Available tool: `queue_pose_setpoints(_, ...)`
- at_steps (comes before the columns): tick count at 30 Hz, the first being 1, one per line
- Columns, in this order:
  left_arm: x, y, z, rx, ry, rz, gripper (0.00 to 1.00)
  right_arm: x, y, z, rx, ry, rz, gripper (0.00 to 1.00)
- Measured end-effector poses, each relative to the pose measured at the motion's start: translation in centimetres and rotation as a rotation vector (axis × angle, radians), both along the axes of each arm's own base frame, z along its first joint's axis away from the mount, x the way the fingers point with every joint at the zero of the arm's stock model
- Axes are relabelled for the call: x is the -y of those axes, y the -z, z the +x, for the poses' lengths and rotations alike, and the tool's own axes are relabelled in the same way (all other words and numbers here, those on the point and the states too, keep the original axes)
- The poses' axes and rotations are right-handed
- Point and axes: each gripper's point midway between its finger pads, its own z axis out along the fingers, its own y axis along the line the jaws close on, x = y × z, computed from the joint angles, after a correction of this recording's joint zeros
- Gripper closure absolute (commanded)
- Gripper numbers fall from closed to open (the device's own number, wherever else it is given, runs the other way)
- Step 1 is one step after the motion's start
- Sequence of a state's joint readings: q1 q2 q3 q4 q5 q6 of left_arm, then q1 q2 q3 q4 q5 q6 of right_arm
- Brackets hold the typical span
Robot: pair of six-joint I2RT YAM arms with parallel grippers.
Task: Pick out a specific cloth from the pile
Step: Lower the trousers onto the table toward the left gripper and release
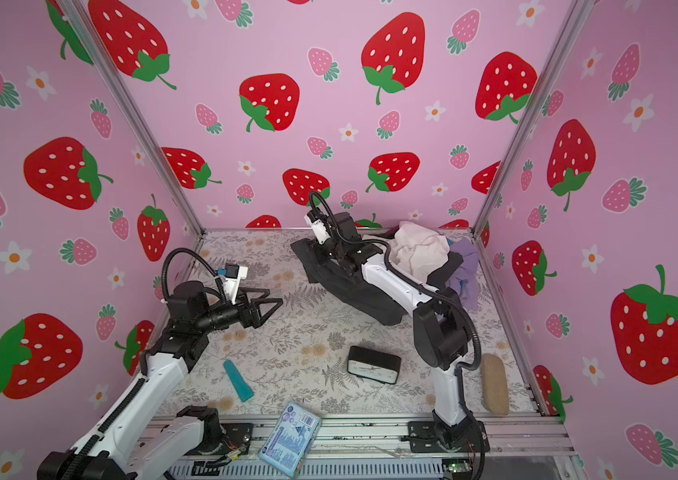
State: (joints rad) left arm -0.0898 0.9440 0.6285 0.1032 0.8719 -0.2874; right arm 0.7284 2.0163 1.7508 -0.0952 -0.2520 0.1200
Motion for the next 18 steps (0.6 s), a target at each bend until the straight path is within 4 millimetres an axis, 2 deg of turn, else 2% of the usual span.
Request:
queue_pose_setpoints(1, 0.0, 0.0, 0.0, 0.000, 0.000, 0.000, 0.01, -0.2, 0.7, -0.1, -0.018, -0.008, -0.001, 0.52)
queue_pose_setpoints(3, 0.0, 0.1, 0.0, -0.002, 0.000, 0.001, 0.01, -0.6, 1.7, -0.2, -0.051, -0.021, 0.002, 0.32)
queue_pose_setpoints(5, 0.0, 0.1, 0.0, -0.004, 0.000, 0.002, 0.01, -0.8, 2.0, -0.4, -0.067, -0.033, 0.007, 0.17)
queue_pose_setpoints(7, 0.0, 0.3, -0.1, -0.007, 0.000, 0.002, 0.01, -0.8, 1.9, -0.5, -0.073, -0.037, 0.014, 0.11)
queue_pose_setpoints(12, 0.0, 0.4, -0.1, -0.012, 0.000, 0.002, 0.01, -0.1, 0.7, -0.5, -0.051, -0.015, 0.017, 0.08)
queue_pose_setpoints(14, 0.0, 0.4, -0.1, -0.012, 0.000, 0.002, 0.01, 1.3, -1.0, -1.1, -0.029, 0.006, 0.018, 0.06)
queue_pose_setpoints(16, 0.0, 0.5, -0.1, -0.012, 0.000, 0.002, 0.01, 3.6, -4.1, -1.8, 0.014, 0.046, 0.030, 0.02)
queue_pose_setpoints(18, 0.0, 0.4, -0.1, -0.012, 0.001, 0.002, 0.01, 7.5, -9.1, -2.3, 0.099, 0.128, 0.061, 0.00)
